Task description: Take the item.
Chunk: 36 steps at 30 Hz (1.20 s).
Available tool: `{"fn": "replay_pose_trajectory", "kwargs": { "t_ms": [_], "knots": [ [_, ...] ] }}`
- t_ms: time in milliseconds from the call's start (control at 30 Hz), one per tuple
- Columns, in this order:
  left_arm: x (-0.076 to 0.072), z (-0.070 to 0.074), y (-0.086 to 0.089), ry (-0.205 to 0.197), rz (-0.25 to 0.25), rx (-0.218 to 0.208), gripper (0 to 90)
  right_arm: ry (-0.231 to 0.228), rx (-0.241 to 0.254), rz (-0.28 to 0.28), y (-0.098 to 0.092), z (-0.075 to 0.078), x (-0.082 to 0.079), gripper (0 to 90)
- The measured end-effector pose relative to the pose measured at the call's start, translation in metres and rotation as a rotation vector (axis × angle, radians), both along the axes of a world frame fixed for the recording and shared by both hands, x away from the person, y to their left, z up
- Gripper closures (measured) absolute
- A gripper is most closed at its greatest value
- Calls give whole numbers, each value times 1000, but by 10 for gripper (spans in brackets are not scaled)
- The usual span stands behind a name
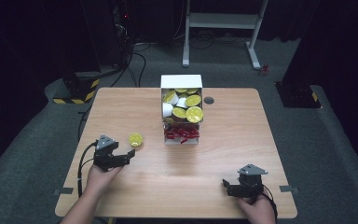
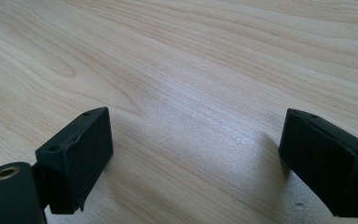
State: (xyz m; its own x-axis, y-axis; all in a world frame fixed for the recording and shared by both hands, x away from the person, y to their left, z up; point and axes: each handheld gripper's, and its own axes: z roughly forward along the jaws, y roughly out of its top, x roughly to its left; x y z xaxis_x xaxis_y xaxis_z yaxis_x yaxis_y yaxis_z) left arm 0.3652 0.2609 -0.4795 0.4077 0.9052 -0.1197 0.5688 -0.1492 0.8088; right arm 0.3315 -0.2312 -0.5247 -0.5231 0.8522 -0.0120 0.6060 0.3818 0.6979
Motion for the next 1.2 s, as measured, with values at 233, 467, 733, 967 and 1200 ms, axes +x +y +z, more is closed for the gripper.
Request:
{"fn": "replay_pose_trajectory", "kwargs": {
  "t_ms": [233,467,733,967,1200],
  "knots": [
    [-13,-14,9,24,4,7,149,0,0,0,0,0,0,96],
    [-28,-26,17,47,5,44,149,0,0,0,0,0,0,96],
    [-45,-42,22,73,7,82,148,0,0,0,0,0,0,96],
    [-55,-51,14,72,14,169,112,0,0,0,0,0,0,96],
    [-53,-51,13,86,26,174,53,-1,-2,1,0,0,0,96]
  ]
}}
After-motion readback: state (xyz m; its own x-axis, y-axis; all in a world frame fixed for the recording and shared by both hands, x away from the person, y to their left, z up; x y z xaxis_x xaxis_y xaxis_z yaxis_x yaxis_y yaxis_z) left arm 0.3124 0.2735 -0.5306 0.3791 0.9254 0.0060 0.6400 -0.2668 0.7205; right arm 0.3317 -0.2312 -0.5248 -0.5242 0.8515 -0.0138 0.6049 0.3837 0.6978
